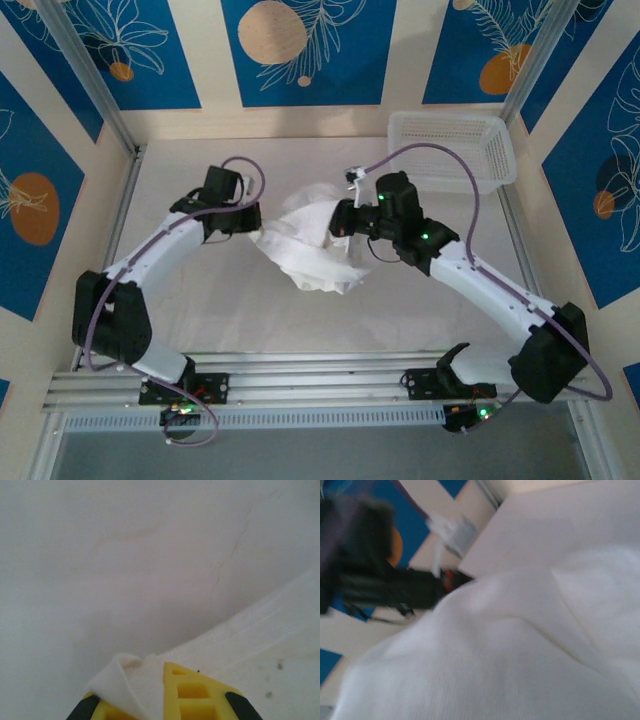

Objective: Fold the inside-out t-shirt

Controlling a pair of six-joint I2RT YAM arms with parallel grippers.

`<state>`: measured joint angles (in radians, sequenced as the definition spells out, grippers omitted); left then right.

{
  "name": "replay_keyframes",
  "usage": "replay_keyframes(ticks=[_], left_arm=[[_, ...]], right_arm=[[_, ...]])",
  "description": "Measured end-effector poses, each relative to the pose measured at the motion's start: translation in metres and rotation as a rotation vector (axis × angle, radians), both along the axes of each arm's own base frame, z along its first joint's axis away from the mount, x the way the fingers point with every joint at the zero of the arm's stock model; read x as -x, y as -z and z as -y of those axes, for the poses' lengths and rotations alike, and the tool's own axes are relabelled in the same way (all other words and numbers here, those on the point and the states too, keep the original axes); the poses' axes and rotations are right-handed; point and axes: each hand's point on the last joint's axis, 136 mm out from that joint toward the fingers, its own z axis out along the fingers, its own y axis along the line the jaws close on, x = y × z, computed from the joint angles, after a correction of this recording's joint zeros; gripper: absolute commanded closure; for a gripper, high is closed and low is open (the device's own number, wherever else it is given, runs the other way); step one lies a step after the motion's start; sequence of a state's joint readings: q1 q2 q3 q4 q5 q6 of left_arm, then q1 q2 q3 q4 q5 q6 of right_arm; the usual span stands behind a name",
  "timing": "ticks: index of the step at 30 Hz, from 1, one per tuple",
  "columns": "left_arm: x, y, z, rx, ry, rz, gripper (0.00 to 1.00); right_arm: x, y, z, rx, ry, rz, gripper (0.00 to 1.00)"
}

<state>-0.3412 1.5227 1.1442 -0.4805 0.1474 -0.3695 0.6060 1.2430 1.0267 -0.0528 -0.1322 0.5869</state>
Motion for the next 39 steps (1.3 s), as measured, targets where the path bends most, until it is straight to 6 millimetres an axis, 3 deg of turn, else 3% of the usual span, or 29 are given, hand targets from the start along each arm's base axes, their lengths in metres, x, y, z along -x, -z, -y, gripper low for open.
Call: replay_keyframes(ticks=[2, 5, 7, 8, 11, 14, 16, 18, 20, 22, 25, 28, 30, 32, 34, 39], left_arm=[[0.007, 0.018, 0.001, 0.011, -0.006, -0.043, 0.95], [0.009, 0.021, 0.000, 0.016, -0.011, -0.046, 0.60], [0.007, 0.009, -0.003, 0.022, -0.020, -0.014, 0.37], [0.007, 0.001, -0.005, 0.022, -0.020, 0.004, 0.32], [0.005, -0.048, 0.003, 0.094, 0.016, 0.107, 0.20], [0.015, -0.119, 0.039, 0.257, 0.150, 0.241, 0.19], [0.037, -0.167, 0.079, 0.343, 0.314, 0.331, 0.18], [0.069, -0.194, 0.120, 0.388, 0.486, 0.385, 0.18], [0.100, -0.201, 0.150, 0.411, 0.626, 0.400, 0.21], [0.119, -0.192, 0.167, 0.418, 0.711, 0.373, 0.29], [0.115, -0.159, 0.169, 0.383, 0.711, 0.310, 0.45], [0.109, -0.125, 0.170, 0.348, 0.699, 0.236, 0.55], [0.109, -0.115, 0.171, 0.338, 0.698, 0.211, 0.61], [0.108, -0.114, 0.171, 0.335, 0.697, 0.212, 0.75], [0.106, -0.115, 0.171, 0.333, 0.689, 0.217, 1.00], [0.088, -0.112, 0.158, 0.298, 0.602, 0.231, 1.00]], right_arm=[[-0.001, 0.000, 0.009, -0.030, 0.031, -0.009, 1.00], [-0.002, 0.005, 0.014, -0.037, 0.061, -0.029, 1.00], [-0.004, 0.009, 0.018, -0.030, 0.090, -0.035, 1.00], [-0.004, 0.009, 0.020, -0.025, 0.101, -0.035, 1.00], [-0.004, 0.009, 0.025, -0.013, 0.123, -0.034, 1.00], [-0.006, 0.012, 0.027, 0.018, 0.141, -0.044, 1.00], [-0.009, 0.014, 0.027, 0.044, 0.154, -0.055, 1.00], [-0.013, 0.016, 0.028, 0.065, 0.172, -0.066, 1.00], [-0.016, 0.019, 0.028, 0.081, 0.186, -0.075, 1.00], [-0.017, 0.021, 0.030, 0.090, 0.196, -0.081, 1.00], [-0.016, 0.021, 0.031, 0.100, 0.198, -0.089, 1.00], [-0.015, 0.018, 0.031, 0.103, 0.197, -0.094, 1.00], [-0.014, 0.017, 0.030, 0.102, 0.195, -0.093, 1.00], [-0.013, 0.016, 0.029, 0.099, 0.193, -0.096, 1.00], [-0.012, 0.017, 0.028, 0.097, 0.192, -0.102, 1.00], [-0.011, 0.019, 0.030, 0.101, 0.197, -0.117, 1.00]])
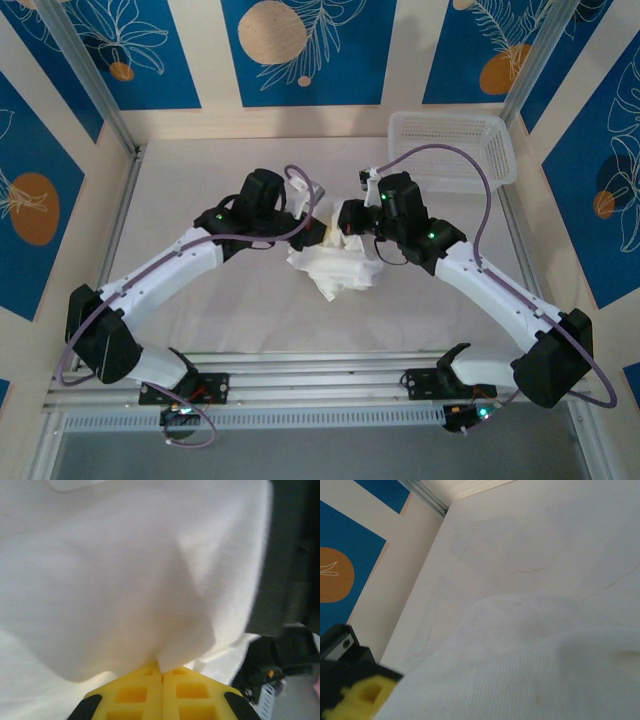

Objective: Fold the inside-out t-shirt

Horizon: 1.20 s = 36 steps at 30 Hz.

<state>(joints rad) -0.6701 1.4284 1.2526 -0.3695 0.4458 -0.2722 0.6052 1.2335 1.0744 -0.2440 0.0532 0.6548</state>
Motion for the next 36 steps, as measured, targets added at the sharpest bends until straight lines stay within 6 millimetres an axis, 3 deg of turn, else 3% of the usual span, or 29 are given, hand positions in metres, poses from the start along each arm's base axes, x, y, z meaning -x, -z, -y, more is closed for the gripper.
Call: replay_keyframes(ticks=[2, 4, 8, 12, 15, 17, 18, 22, 25, 27, 29, 30, 36], left_arm=[[-0.020, 0.003, -0.021, 0.004, -0.106, -0.011, 1.00], [-0.046, 0.012, -0.060, 0.010, -0.262, -0.043, 1.00], [-0.082, 0.051, -0.132, -0.027, -0.532, -0.113, 1.00], [-0.087, 0.100, -0.154, -0.079, -0.618, -0.230, 1.00], [-0.084, 0.116, -0.155, -0.104, -0.628, -0.279, 0.67], [-0.085, 0.111, -0.164, -0.125, -0.662, -0.271, 0.50], [-0.085, 0.104, -0.166, -0.122, -0.667, -0.260, 0.46], [-0.086, 0.034, -0.141, -0.026, -0.542, -0.109, 0.41], [-0.057, -0.027, -0.083, 0.036, -0.302, 0.058, 0.41], [-0.023, -0.048, -0.044, 0.067, -0.132, 0.134, 0.41], [0.011, -0.052, -0.013, 0.093, 0.020, 0.152, 0.41], [0.018, -0.048, -0.007, 0.092, 0.049, 0.146, 0.41], [0.014, 0.001, 0.020, 0.043, 0.082, 0.055, 0.33]], right_arm=[[0.000, 0.002, 0.004, 0.003, 0.006, -0.013, 1.00], [0.002, -0.001, 0.009, -0.010, 0.007, -0.025, 1.00], [0.013, -0.013, 0.017, -0.090, -0.017, -0.015, 1.00], [0.027, -0.022, 0.019, -0.166, -0.055, -0.002, 1.00], [0.032, -0.017, 0.019, -0.198, -0.072, -0.022, 1.00], [0.029, -0.016, 0.023, -0.217, -0.060, -0.032, 1.00], [0.027, -0.017, 0.025, -0.225, -0.053, -0.030, 1.00], [0.022, -0.026, 0.027, -0.260, -0.049, -0.013, 1.00], [0.021, -0.030, 0.025, -0.278, -0.057, -0.005, 1.00], [0.020, -0.030, 0.023, -0.285, -0.061, -0.008, 1.00], [0.018, -0.029, 0.022, -0.289, -0.060, -0.014, 1.00], [0.018, -0.029, 0.022, -0.290, -0.060, -0.015, 1.00], [0.020, -0.029, 0.020, -0.297, -0.068, -0.024, 1.00]])
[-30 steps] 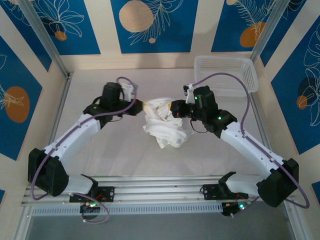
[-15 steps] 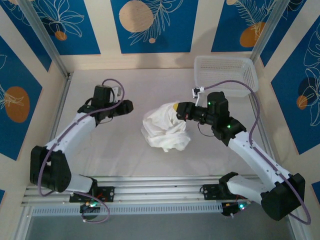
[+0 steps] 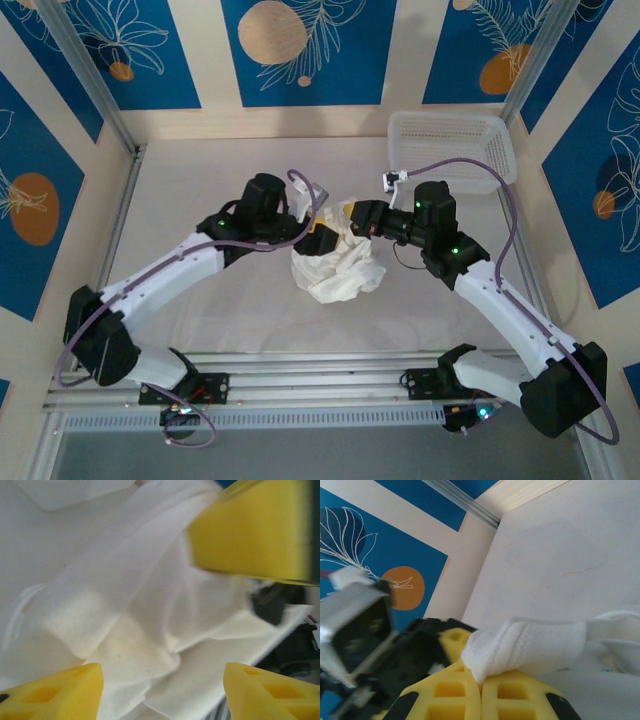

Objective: Fold the inside-out t-shirt

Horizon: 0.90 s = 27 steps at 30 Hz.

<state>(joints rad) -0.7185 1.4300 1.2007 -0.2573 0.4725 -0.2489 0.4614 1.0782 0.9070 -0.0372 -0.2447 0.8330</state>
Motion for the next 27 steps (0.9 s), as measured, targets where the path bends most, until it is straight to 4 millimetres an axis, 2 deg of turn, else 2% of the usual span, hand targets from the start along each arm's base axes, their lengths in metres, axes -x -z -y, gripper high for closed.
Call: replay_keyframes(ticks=[2, 3, 4, 6, 7, 11, 15, 16, 19, 22, 24, 27], left_arm=[[-0.006, 0.009, 0.005, 0.003, -0.018, -0.024, 0.37], [-0.008, 0.010, 0.007, 0.009, -0.027, -0.027, 0.42], [-0.012, 0.010, 0.008, 0.016, -0.041, -0.027, 0.52], [-0.018, 0.006, 0.009, 0.033, -0.077, -0.026, 0.96], [-0.020, 0.005, 0.009, 0.040, -0.091, -0.028, 1.00], [-0.031, -0.012, 0.007, 0.155, -0.125, -0.093, 1.00], [-0.043, -0.038, -0.006, 0.314, -0.148, -0.204, 1.00], [-0.039, -0.042, -0.005, 0.333, -0.135, -0.234, 1.00], [-0.032, -0.053, -0.006, 0.363, -0.116, -0.283, 1.00], [-0.034, -0.081, -0.019, 0.405, -0.133, -0.245, 1.00], [-0.032, -0.099, -0.025, 0.430, -0.132, -0.208, 1.00], [-0.026, -0.117, -0.030, 0.455, -0.123, -0.174, 1.00]], right_arm=[[0.001, 0.000, -0.002, -0.003, -0.004, -0.005, 1.00], [0.002, 0.000, -0.002, -0.005, -0.006, -0.007, 1.00], [0.002, 0.000, -0.003, -0.007, -0.007, -0.010, 1.00], [0.003, 0.000, -0.003, -0.012, -0.005, -0.018, 1.00], [0.003, 0.000, -0.003, -0.013, -0.004, -0.020, 1.00], [-0.003, 0.003, 0.007, -0.013, 0.028, -0.034, 0.99], [-0.017, 0.024, 0.038, 0.003, 0.105, -0.060, 0.94], [-0.016, 0.029, 0.039, 0.011, 0.096, -0.064, 0.89], [-0.010, 0.033, 0.040, 0.028, 0.070, -0.052, 0.65], [-0.001, 0.041, 0.054, 0.052, 0.108, -0.034, 0.49], [0.010, 0.039, 0.057, 0.066, 0.111, 0.020, 0.43], [0.031, 0.028, 0.044, 0.111, 0.057, 0.157, 0.34]])
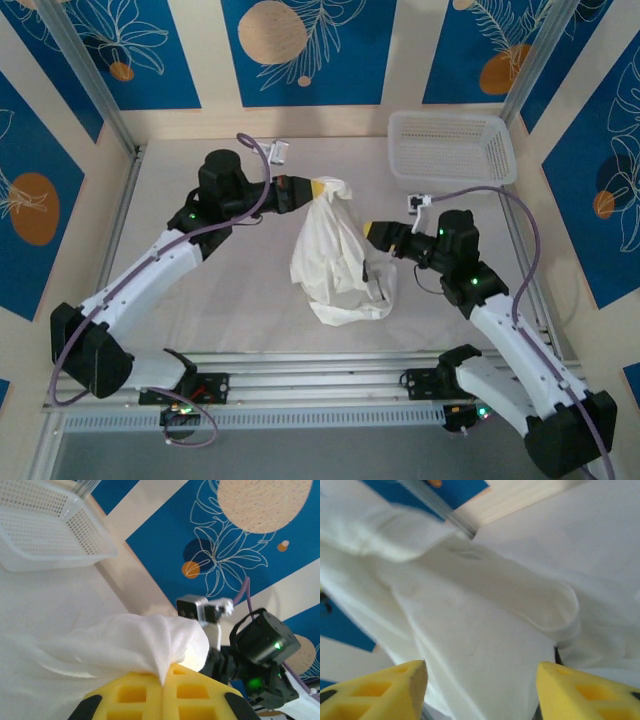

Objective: Fold the inside-out t-shirt

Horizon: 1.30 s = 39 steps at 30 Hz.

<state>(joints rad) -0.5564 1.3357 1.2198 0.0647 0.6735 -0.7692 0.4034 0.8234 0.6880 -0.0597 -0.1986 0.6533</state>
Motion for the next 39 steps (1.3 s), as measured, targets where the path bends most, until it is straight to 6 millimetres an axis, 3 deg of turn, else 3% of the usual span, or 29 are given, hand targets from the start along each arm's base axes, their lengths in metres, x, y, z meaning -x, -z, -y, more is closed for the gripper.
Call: replay_keyframes(ticks=[2, 5, 8, 9, 12, 14, 16, 19, 22, 24, 27, 32, 35, 39], left_arm=[[0.001, -0.003, 0.000, 0.004, 0.003, 0.005, 1.00], [0.002, -0.001, 0.000, -0.002, 0.008, -0.004, 1.00], [0.004, -0.005, 0.000, -0.007, 0.020, 0.005, 1.00], [0.005, -0.008, 0.000, -0.008, 0.023, 0.010, 1.00], [0.007, -0.020, -0.002, -0.029, 0.023, 0.047, 1.00], [0.004, -0.030, -0.008, -0.063, -0.009, 0.079, 1.00], [-0.002, -0.036, -0.019, -0.107, -0.061, 0.103, 1.00], [-0.021, -0.037, -0.054, -0.191, -0.201, 0.128, 1.00], [-0.041, -0.024, -0.092, -0.287, -0.340, 0.126, 1.00], [-0.047, -0.011, -0.103, -0.339, -0.365, 0.118, 1.00], [-0.047, 0.017, -0.099, -0.373, -0.323, 0.080, 0.98], [-0.052, 0.072, -0.090, -0.412, -0.264, -0.026, 0.49], [-0.049, 0.080, -0.087, -0.427, -0.239, -0.019, 0.40], [-0.025, 0.067, -0.064, -0.461, -0.122, 0.159, 0.32]], right_arm=[[0.010, -0.007, -0.016, 0.057, -0.045, 0.106, 0.27], [0.008, -0.002, -0.029, 0.139, -0.050, 0.213, 0.23], [-0.009, 0.012, -0.033, 0.212, -0.030, 0.249, 0.28], [-0.013, 0.017, -0.036, 0.232, -0.039, 0.255, 0.39], [-0.022, 0.035, -0.050, 0.276, -0.090, 0.223, 1.00], [-0.026, 0.041, -0.054, 0.276, -0.101, 0.194, 1.00], [-0.027, 0.033, -0.048, 0.238, -0.081, 0.183, 1.00], [-0.024, -0.002, -0.022, 0.138, -0.006, 0.242, 1.00], [-0.011, -0.036, 0.008, 0.033, 0.046, 0.298, 1.00], [-0.003, -0.050, 0.016, -0.020, 0.039, 0.313, 1.00], [0.010, -0.055, 0.007, -0.086, -0.047, 0.281, 1.00], [0.011, -0.044, -0.012, -0.136, -0.150, 0.190, 1.00], [0.009, -0.037, -0.017, -0.136, -0.174, 0.154, 1.00], [0.005, -0.035, -0.023, -0.134, -0.195, 0.135, 1.00]])
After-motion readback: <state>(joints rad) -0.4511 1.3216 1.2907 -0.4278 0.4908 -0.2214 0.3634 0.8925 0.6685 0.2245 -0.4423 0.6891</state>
